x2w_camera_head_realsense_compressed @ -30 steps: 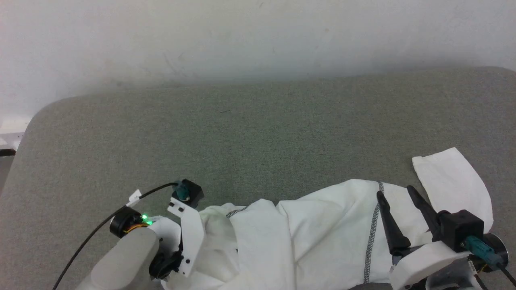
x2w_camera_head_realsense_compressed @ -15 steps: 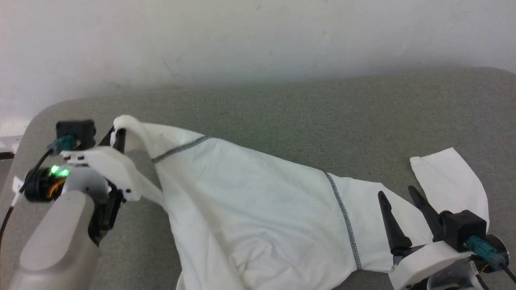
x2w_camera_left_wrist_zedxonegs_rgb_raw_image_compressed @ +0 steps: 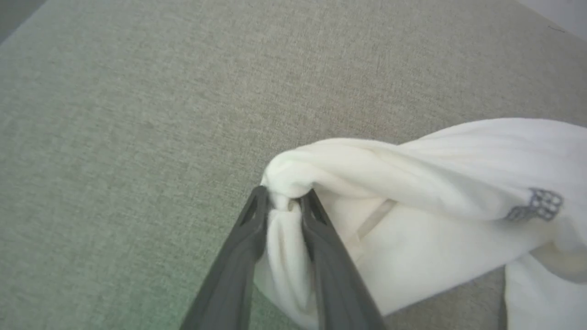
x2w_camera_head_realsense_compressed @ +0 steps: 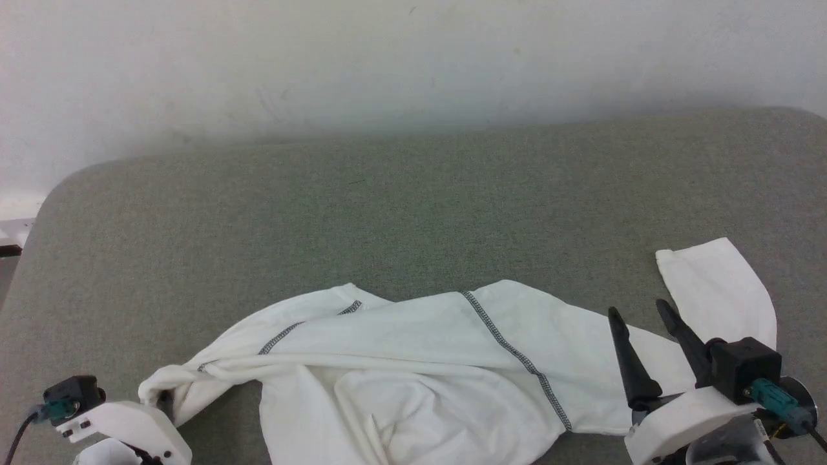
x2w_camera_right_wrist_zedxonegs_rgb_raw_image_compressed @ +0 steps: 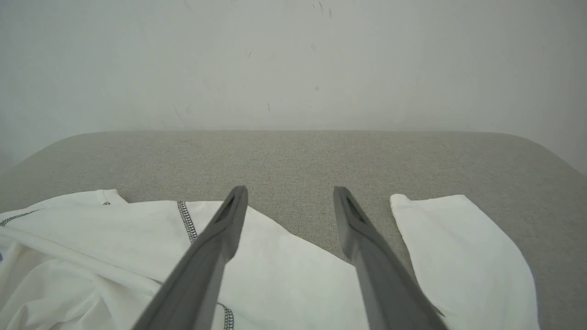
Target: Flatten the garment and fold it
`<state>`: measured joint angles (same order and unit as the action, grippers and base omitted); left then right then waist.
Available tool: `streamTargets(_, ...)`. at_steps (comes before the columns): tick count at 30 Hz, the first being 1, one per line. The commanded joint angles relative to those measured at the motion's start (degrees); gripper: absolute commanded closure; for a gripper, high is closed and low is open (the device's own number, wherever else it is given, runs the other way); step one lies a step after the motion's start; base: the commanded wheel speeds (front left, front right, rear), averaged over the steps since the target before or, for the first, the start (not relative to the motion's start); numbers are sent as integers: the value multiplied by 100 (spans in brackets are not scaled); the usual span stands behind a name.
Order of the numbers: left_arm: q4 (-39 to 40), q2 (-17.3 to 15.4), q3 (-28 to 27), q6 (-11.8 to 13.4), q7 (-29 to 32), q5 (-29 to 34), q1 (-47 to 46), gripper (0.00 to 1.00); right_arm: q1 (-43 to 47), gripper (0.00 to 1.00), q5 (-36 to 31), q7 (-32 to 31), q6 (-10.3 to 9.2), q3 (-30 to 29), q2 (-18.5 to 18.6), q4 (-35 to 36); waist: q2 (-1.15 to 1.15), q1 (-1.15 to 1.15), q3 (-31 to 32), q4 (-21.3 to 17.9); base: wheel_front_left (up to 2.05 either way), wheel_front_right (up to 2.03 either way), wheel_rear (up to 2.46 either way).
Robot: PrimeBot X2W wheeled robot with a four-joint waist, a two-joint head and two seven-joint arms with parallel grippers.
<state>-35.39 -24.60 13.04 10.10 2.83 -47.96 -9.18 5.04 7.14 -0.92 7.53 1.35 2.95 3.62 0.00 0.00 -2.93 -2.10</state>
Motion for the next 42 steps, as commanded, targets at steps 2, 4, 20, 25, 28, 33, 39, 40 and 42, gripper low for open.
streamTargets(2,38,52,-57,-37,-36,-81,168,0,22,0,54,11,-4,-9,-7,-9,0,0,81,42,0,0,0)
streamTargets(4,240,58,-152,-52,-264,-117,307,0,45,0,61,1,-4,-17,-7,-8,0,0,148,67,0,0,0)
streamTargets(20,2732,-435,581,-86,361,593,-593,0,78,0,-55,-156,-4,84,-7,231,0,0,106,89,0,0,0)
streamTargets(25,2164,-266,1156,-433,1035,724,-1369,0,-91,0,-68,-123,-4,149,-7,252,0,0,-90,-146,0,0,0)
streamTargets(28,1605,-158,1422,-663,1303,750,-1622,0,-169,0,-105,-89,-4,205,-7,215,0,0,-141,-343,0,0,0)
streamTargets(33,681,-55,1753,-906,1737,774,-1810,0,-268,0,-35,-8,-4,330,-7,101,0,0,-265,-644,0,0,0)
streamTargets(39,-193,-60,2048,-927,2348,908,-2068,0,-238,0,99,103,-4,345,-7,-103,0,0,-417,-831,0,0,0)
streamTargets(40,-313,-51,2090,-918,2427,931,-2103,0,-233,0,121,127,-4,345,-7,-138,0,0,-423,-845,0,0,0)
streamTargets(42,-537,5,2167,-914,2664,916,-2129,0,-224,0,142,166,-4,335,-7,-185,0,0,-443,-869,0,0,0)
